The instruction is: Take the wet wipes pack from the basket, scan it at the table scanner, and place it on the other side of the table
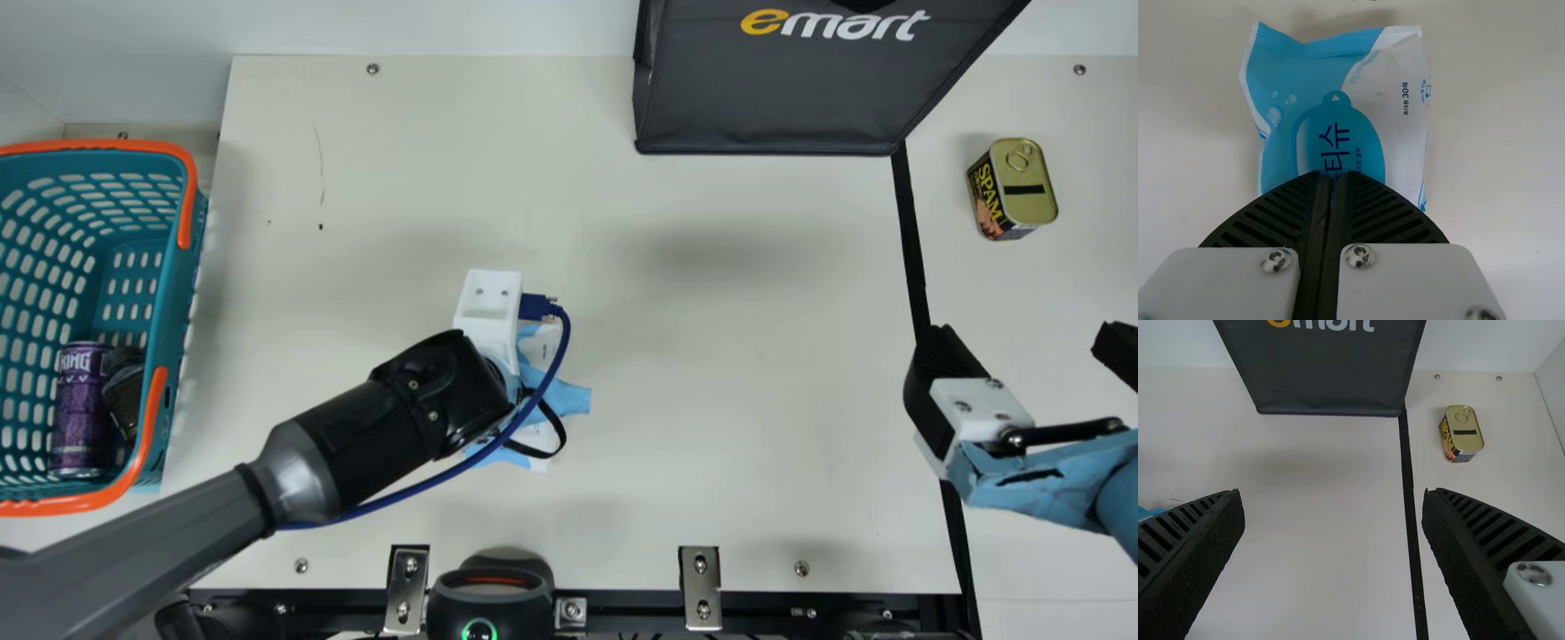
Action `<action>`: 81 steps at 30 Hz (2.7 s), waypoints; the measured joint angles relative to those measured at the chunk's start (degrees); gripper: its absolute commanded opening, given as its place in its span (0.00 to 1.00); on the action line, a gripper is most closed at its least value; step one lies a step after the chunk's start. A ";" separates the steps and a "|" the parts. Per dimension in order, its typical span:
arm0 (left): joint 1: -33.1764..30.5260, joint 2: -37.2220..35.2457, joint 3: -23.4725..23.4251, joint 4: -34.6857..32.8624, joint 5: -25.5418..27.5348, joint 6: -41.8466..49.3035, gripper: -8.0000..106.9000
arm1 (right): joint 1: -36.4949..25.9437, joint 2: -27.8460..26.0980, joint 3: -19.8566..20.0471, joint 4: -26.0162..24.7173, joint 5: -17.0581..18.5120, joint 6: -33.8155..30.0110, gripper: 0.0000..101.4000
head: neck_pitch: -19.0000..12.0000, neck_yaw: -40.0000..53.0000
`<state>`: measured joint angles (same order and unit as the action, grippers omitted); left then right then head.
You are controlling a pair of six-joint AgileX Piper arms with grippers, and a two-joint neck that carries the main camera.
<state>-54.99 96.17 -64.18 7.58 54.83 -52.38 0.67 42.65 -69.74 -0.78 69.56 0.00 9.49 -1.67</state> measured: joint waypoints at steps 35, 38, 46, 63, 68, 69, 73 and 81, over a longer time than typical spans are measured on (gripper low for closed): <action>-0.43 -3.90 -3.70 0.37 4.10 0.67 0.71 | 0.00 0.00 0.00 0.00 0.11 0.00 0.94 | 0.00 0.00; -0.43 -3.43 -3.70 0.48 3.82 0.51 0.79 | 0.00 0.00 0.00 0.00 0.11 0.00 0.94 | 0.00 0.00; -0.03 -1.76 -3.15 0.03 2.22 0.35 0.85 | 0.00 0.00 0.00 0.00 0.11 0.00 0.94 | 0.00 0.00; 0.95 1.61 1.07 -2.43 -3.41 2.24 0.85 | 0.00 0.00 0.00 0.00 0.03 0.00 0.94 | 0.00 0.00; 1.09 1.89 1.84 -2.80 -4.30 2.39 0.85 | 0.00 0.00 0.00 0.00 0.03 0.00 0.94 | 0.00 0.00; 1.15 2.04 1.96 -2.80 -4.44 2.39 0.85 | 0.00 0.00 0.00 0.00 0.03 0.00 0.94 | 0.00 0.00; 1.37 2.17 2.54 -2.80 -5.19 2.39 0.85 | 0.00 0.00 0.00 0.00 0.03 0.00 0.94 | 0.00 0.00; 1.57 2.46 3.51 -2.28 -6.37 2.28 0.68 | 0.00 0.00 0.00 0.00 0.11 0.00 0.94 | 0.00 0.00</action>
<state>-53.42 98.62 -60.67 5.31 48.46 -50.10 0.67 42.65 -69.74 -0.78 69.67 0.00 9.49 -1.67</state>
